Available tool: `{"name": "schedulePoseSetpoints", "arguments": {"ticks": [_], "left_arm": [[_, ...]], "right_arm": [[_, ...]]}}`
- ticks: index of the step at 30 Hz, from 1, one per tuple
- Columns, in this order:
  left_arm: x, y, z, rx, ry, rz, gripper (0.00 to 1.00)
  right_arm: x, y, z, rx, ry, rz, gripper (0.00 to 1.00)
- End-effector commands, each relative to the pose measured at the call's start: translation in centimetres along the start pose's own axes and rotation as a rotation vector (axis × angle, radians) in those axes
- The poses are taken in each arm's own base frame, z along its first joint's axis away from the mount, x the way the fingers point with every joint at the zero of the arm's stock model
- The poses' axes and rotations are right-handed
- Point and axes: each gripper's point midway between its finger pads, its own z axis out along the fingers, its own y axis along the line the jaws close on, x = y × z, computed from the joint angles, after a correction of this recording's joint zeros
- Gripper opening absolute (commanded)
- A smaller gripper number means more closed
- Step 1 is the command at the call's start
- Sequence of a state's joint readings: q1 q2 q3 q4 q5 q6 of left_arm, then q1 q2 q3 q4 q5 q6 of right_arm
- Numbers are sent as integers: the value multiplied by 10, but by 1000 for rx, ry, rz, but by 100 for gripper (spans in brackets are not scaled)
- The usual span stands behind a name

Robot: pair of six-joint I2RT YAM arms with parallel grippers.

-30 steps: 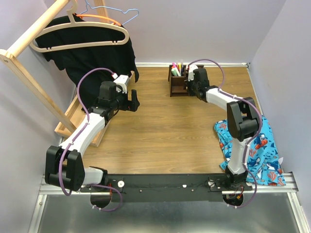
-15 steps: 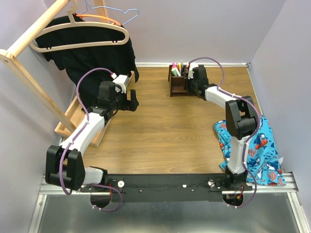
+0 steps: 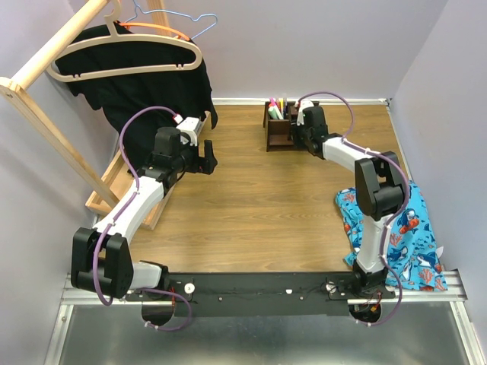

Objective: Sort the stationery into containers
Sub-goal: Place the stationery in the storage box, then reset both arms

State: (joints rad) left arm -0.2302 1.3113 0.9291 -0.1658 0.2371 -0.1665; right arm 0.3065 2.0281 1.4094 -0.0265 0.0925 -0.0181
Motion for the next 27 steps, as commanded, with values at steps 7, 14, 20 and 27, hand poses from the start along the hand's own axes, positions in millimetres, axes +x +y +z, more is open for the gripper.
{"name": "schedulePoseSetpoints", "arguments": {"ticks": [7,14,20,27], "left_arm": [[0,-3,-3,16,-8,-10,99],[0,-10,-4,40,-5,0,99],[-6,-24,0,111,0,21,99],[-17,-38,16,91,4,145,99]], "right_arm": [[-1,4,-34,-37,6,78,46],[6,9,-79,-73,14,115,69],[9,-11,-131,-32,-56,154,88],[23,-37,-165,-94,-85,335,95]]}}
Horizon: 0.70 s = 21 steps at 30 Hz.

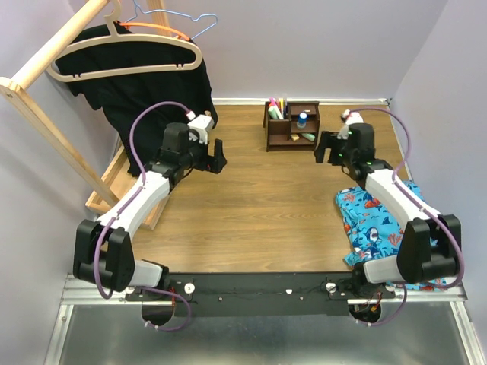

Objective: Sort the stationery into containers
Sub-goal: Reset both arms

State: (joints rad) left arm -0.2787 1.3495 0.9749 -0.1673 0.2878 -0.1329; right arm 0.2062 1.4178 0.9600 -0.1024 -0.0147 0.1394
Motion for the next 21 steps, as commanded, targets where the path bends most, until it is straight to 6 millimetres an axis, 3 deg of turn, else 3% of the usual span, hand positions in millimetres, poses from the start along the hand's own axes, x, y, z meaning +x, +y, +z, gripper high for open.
{"name": "schedulePoseSetpoints", "arguments": {"ticks": [1,4,6,8,10,13,17,21], "left_arm": [[-18,-12,10,-7,-8,88,99],[-28,-10,16,-36,-6,81,99],[-29,-8,23,-50,11,103,99],[-32,-7,30,-66,28,130,99],[-30,-9,36,-83,48,183,99],[-26,-19,44,-77,84,241,99],[-33,-34,48,-74,111,284,99],[-20,-36,51,-80,164,268,99]], "right_arm": [[2,-10,-18,-46,-9,121,97],[2,-32,-24,81,5,110,100],[6,-58,-30,228,24,86,100],[16,-74,-32,319,71,64,100],[13,-90,-34,407,84,35,100],[7,-92,-39,421,87,13,100],[-1,-80,-41,359,50,35,100],[-2,-75,-35,334,45,71,100]]}}
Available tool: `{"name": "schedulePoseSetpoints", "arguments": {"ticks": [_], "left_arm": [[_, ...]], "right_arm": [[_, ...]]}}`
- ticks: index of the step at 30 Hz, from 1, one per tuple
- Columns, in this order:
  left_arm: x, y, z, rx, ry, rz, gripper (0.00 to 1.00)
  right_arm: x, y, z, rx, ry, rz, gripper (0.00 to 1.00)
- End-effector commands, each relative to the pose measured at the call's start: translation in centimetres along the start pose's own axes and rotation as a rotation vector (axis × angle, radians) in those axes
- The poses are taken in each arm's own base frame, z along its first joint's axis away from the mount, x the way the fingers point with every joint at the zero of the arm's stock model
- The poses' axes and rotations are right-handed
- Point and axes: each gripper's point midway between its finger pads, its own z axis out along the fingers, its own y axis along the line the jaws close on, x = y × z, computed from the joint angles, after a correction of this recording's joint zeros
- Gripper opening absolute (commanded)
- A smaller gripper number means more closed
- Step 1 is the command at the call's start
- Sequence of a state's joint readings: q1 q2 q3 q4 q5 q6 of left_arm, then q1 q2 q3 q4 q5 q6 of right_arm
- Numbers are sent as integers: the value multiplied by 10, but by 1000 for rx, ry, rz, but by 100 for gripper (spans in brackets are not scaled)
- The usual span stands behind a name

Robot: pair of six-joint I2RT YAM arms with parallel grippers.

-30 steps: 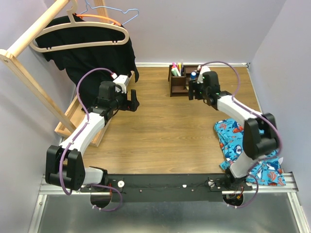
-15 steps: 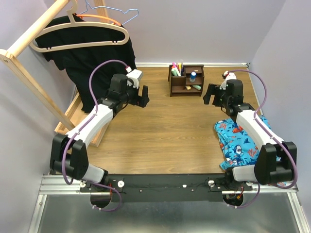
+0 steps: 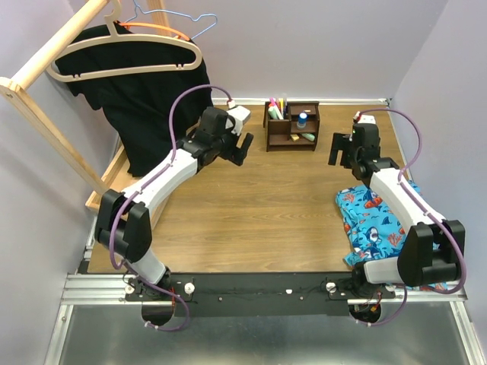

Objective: Sort the stationery into containers
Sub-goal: Reset both arms

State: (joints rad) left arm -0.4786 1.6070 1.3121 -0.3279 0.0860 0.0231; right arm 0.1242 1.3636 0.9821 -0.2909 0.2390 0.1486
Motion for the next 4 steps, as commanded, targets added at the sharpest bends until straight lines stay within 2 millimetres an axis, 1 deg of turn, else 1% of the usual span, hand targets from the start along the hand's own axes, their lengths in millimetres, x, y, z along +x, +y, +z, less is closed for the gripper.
{"name": "schedulePoseSetpoints", "arguments": {"ticks": [1,2,4], "left_arm": [[11,2,1,-40,71,17,99],[15,2,1,-43,76,16,99],[16,1,1,-44,73,23,99]], "right_arm": [[-11,3,-4,-14,-12,27,100],[-12,4,-4,-17,-9,25,100],[-14,3,-3,-15,-14,14,100]]}}
